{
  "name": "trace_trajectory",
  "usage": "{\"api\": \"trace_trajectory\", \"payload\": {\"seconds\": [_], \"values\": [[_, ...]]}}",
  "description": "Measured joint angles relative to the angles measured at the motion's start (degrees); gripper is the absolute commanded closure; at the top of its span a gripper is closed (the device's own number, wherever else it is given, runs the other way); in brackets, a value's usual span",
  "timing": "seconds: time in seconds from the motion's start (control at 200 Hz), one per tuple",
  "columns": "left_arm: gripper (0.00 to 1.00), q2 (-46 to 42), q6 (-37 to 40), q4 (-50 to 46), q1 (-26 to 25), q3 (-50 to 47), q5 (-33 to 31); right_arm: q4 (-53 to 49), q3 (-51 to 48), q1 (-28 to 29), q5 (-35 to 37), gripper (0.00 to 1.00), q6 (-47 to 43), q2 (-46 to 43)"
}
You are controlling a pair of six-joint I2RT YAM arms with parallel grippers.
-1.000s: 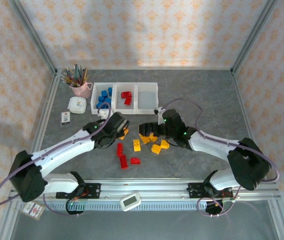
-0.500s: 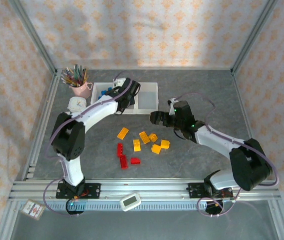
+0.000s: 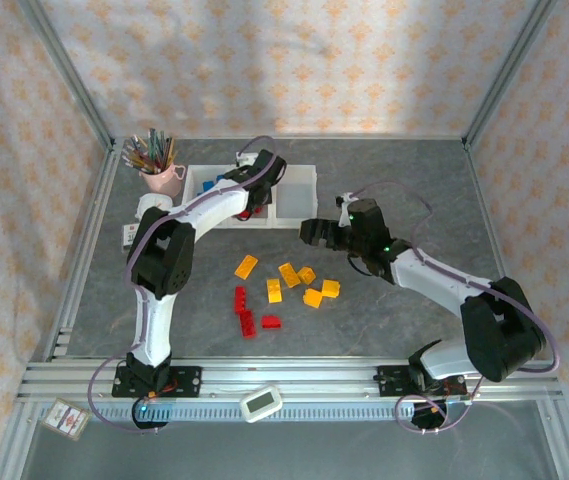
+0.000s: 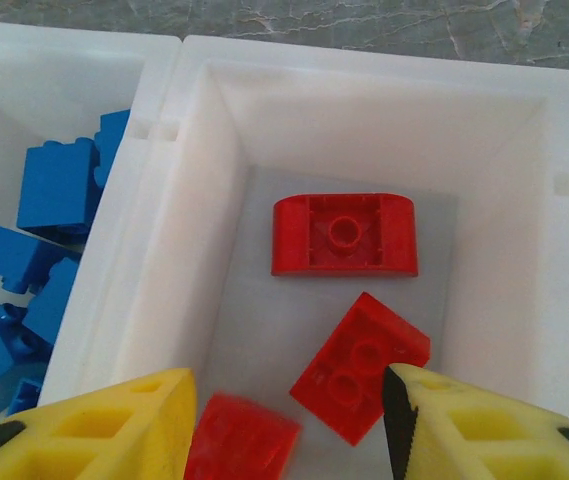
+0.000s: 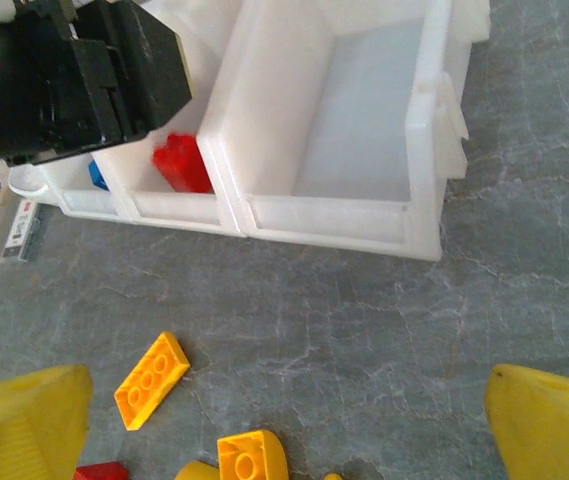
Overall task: Sort the legos into containers by color
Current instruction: Place the lego in the container, then pick up the lego from the middle-left of the table.
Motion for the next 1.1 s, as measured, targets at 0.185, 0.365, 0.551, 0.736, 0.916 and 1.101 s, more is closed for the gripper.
{"api": "trace_trajectory", "payload": {"seconds": [0.185, 0.365, 0.551, 0.736, 0.916, 1.101], "values": [[0.42, -7.19, -0.02, -0.74, -0.33, -4.59, 0.52, -1.31, 0.72, 0.00, -0.15, 0.00, -0.70, -0.72], [0.41, -22.10, -1.51, -0.87, -2.89, -16.33, 1.81, -4.59, 0.74, 0.28, -1.11, 0.00, -1.64, -0.81], [0.41, -32.70, -5.55, -1.90, -7.26, -28.52, 3.50, -8.72, 0.70, 3.17, -1.09, 0.00, -2.34, -0.85], [0.41, -38.58, -12.26, -5.18, -13.35, -38.16, 5.88, -9.62, -0.96, 8.66, -1.49, 0.00, -2.62, -2.05], [0.40, -42.97, -18.80, -5.70, -18.29, -46.84, 9.77, -8.15, -5.75, 12.02, -2.58, 0.00, -2.16, -3.32], [0.40, -43.25, -22.62, -3.26, -18.95, -53.24, 13.29, -5.66, -9.44, 12.31, -2.67, 0.00, -0.63, -3.32]]}}
